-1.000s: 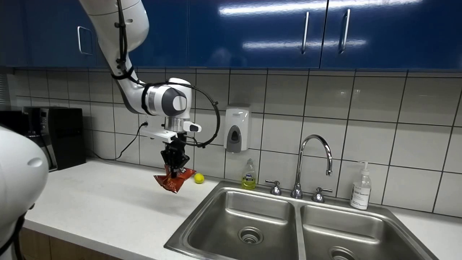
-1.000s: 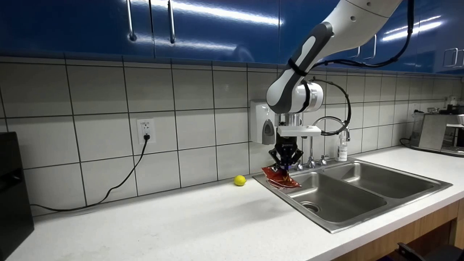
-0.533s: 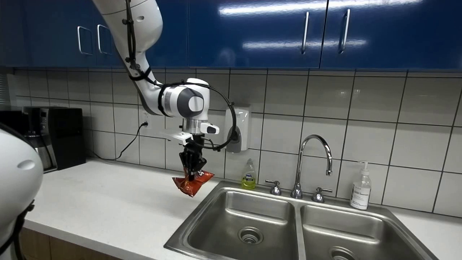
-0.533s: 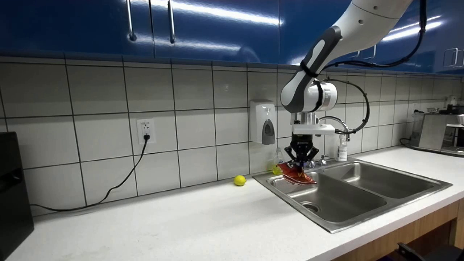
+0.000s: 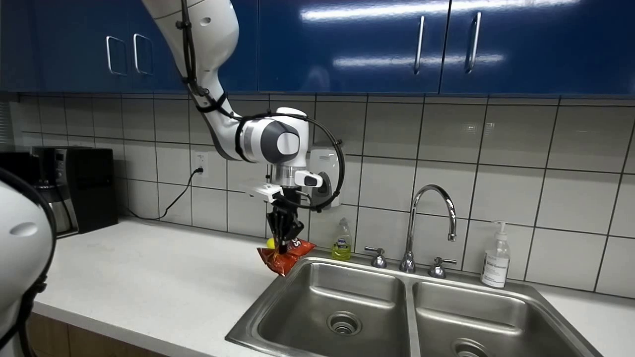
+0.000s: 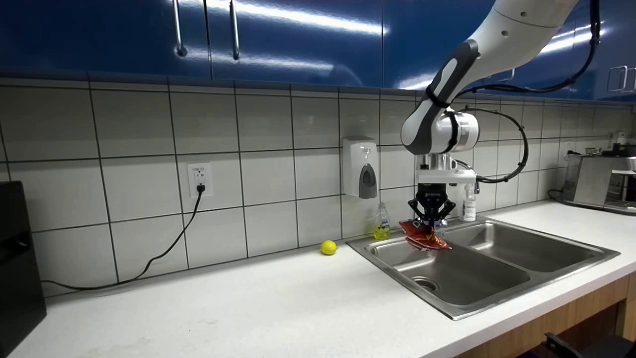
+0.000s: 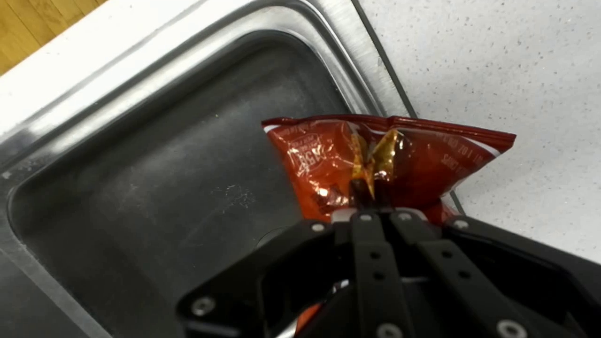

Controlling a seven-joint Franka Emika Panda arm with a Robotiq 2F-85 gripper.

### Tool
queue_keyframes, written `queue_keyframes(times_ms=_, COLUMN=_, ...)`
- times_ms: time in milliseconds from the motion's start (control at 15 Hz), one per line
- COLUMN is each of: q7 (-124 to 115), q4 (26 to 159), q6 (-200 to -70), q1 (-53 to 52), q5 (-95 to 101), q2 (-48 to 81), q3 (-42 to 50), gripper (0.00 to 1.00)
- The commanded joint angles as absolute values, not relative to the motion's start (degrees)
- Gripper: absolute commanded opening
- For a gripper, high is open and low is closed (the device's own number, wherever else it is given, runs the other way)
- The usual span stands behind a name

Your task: Put the snack packet into the sink

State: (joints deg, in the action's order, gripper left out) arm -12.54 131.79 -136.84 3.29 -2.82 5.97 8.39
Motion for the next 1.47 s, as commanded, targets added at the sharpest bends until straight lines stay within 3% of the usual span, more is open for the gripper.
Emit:
queue_keyframes(times_ms=0, q7=-12.6, q4=131.7, q6=-136.7, q1=4.0, q5=-2.7, q2=6.0, q3=7.6, gripper=0.01)
queue_keyframes(times_ms=733, q7=-13.9, q4=128.7, q6=-138.2, q1=4.9, q5=-3.1, q2=10.2, q3=8.6, gripper=0.0)
queue_keyframes(times_ms=1400, q7=-13.5, q4=122.0, q6=-140.5, q1=8.6, q5=-5.1, q2=22.2, q3=11.2, gripper=0.0)
